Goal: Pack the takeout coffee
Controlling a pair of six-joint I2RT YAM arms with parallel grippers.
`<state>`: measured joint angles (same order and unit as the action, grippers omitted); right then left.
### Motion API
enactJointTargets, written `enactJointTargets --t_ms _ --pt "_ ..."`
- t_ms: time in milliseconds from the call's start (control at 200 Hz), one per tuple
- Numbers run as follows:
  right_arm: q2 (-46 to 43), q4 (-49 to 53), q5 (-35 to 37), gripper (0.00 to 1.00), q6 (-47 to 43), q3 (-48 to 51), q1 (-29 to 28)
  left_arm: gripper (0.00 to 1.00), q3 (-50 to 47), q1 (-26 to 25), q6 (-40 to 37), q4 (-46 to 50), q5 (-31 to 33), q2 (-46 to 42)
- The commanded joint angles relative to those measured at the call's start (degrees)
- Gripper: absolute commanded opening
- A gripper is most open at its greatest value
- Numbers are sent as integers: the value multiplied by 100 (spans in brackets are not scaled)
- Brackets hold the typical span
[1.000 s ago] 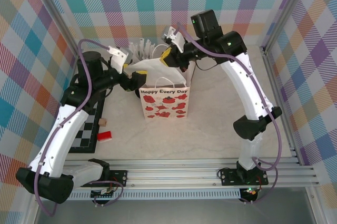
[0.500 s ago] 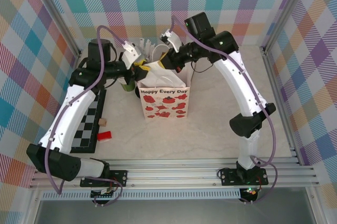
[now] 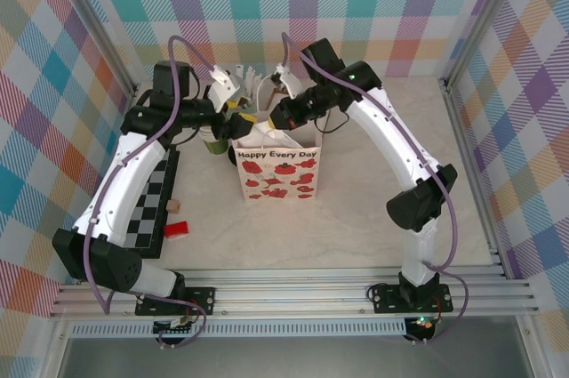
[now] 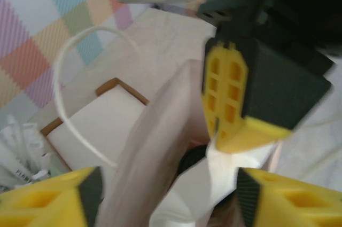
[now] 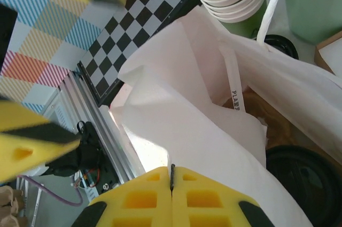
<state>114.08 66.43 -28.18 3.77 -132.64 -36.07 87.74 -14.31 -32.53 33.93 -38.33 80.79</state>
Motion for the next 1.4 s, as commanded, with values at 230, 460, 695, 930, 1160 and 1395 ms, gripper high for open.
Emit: enactJointTargets --t_ms 230,460,695,930,1160,1395 --pt "479 -32 -67 3 -92 -208 -108 100 -1185 77 4836 -891 3602 -1320" --pt "919 318 -198 4 -887 -542 -219 100 -1672 77 6801 689 5125 -1461" --pt "852 -18 732 6 -1318 -135 -461 100 -2387 72 7653 747 4884 -1320" --pt "883 433 1579 13 -1589 -306 -462 100 -2585 57 7789 633 4683 -980" --pt "337 362 1176 35 -1390 -460 -453 100 -2639 9 7793 591 4552 -761" --pt "-314 103 2261 73 -18 -368 -292 100 -2665 -72 7824 571 4528 -621"
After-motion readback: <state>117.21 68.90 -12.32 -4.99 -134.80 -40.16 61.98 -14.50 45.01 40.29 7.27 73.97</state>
